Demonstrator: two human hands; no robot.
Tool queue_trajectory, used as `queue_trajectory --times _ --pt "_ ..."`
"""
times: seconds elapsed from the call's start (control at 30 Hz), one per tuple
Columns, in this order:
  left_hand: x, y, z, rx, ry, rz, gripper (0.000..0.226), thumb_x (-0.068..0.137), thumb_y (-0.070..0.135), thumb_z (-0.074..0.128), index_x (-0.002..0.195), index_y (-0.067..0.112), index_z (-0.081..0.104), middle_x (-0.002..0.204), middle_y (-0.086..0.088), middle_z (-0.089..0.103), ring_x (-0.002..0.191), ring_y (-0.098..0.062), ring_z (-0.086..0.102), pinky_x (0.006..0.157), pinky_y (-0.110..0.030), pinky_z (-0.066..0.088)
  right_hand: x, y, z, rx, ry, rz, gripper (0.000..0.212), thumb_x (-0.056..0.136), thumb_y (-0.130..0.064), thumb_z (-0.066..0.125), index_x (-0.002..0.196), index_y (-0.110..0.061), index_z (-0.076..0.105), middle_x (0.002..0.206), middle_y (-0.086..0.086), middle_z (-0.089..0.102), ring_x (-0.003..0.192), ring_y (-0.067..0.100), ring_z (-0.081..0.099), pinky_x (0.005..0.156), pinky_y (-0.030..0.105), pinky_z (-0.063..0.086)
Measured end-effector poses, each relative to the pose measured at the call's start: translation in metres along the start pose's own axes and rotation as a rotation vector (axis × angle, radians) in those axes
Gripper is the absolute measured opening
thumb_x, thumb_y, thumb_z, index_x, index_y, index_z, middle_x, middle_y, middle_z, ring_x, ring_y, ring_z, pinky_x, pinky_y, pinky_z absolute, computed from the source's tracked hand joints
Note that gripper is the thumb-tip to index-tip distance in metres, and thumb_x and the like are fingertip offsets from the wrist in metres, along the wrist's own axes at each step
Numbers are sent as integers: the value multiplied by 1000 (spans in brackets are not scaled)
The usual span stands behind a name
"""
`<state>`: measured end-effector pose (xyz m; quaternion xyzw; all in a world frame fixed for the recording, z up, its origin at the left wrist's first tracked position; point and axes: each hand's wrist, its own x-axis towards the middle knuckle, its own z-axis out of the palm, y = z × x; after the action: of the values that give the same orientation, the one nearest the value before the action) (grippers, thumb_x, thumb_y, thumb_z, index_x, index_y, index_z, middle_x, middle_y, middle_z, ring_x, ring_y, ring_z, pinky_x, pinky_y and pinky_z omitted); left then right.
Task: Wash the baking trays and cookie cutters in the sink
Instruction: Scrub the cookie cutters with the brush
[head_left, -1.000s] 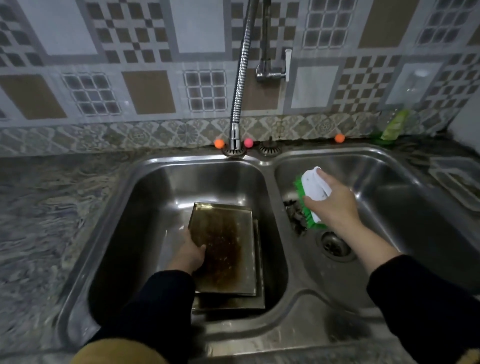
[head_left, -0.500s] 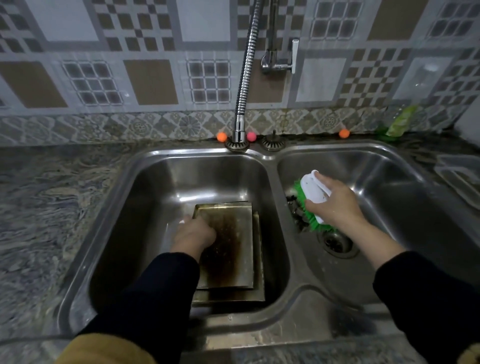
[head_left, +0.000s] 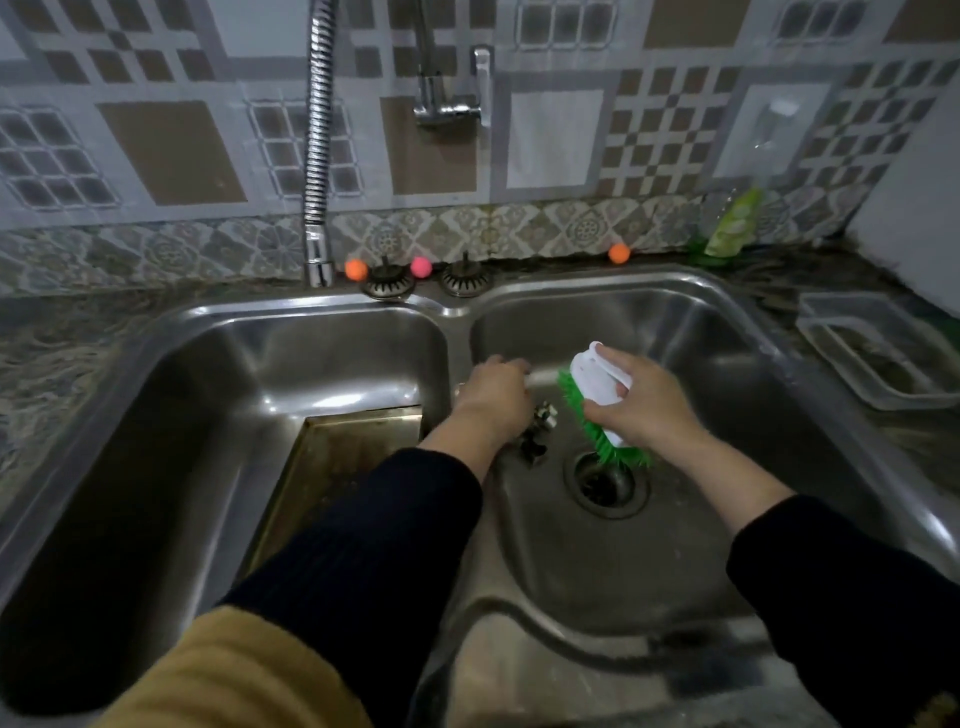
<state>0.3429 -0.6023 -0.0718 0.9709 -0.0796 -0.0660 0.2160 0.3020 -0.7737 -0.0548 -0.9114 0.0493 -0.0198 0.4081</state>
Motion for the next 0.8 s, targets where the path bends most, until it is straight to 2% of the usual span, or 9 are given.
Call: queue_trajectory --times 0.1,0.2,0.3,0.47,0.6,0.7,0.8 --pt "26 12 38 39 -97 -125 47 94 21 51 140 14 42 139 -15 40 127 -33 43 104 -42 40 16 22 -3 -17 -39 -24 74 74 -20 74 141 -32 44 138 0 48 116 19 52 84 24 40" --pt "52 13 69 15 -100 -261 54 94 26 52 143 13 35 144 -16 35 132 -34 38 105 -43 37 33 43 -5 -25 -95 -52 75 74 -24 72 142 -37 41 134 0 49 113 18 52 83 24 40" --pt "73 4 90 -12 -86 -383 50 96 26 50 142 11 37 143 -16 42 130 -32 43 104 -39 38 48 57 -8 -35 -122 -81 76 74 -25 73 141 -39 41 131 -1 51 111 16 52 80 23 39" --pt "86 6 111 -22 -1 -465 33 99 21 43 129 13 55 128 -14 59 119 -30 54 95 -35 43 66 70 -15 -2 -157 -117 75 73 -22 73 141 -36 43 128 -2 51 113 18 51 83 25 42" --pt "79 18 125 -121 33 -495 25 95 31 51 116 23 64 118 -12 64 109 -30 60 91 -34 50 68 76 -22 -9 -178 -124 75 73 -22 74 141 -35 43 121 -3 50 108 17 51 79 22 37" --pt "71 23 132 -188 37 -540 23 89 35 62 109 22 63 112 -9 66 103 -27 62 87 -34 52 69 81 -30 -22 -178 -133 76 73 -25 74 141 -36 42 115 -5 49 103 18 52 75 24 39" --pt "61 26 133 -175 97 -556 39 83 36 69 114 20 52 113 -5 66 105 -26 61 85 -35 52 66 86 -39 -11 -181 -136 76 73 -24 74 141 -34 42 119 -3 50 101 18 52 77 24 40"
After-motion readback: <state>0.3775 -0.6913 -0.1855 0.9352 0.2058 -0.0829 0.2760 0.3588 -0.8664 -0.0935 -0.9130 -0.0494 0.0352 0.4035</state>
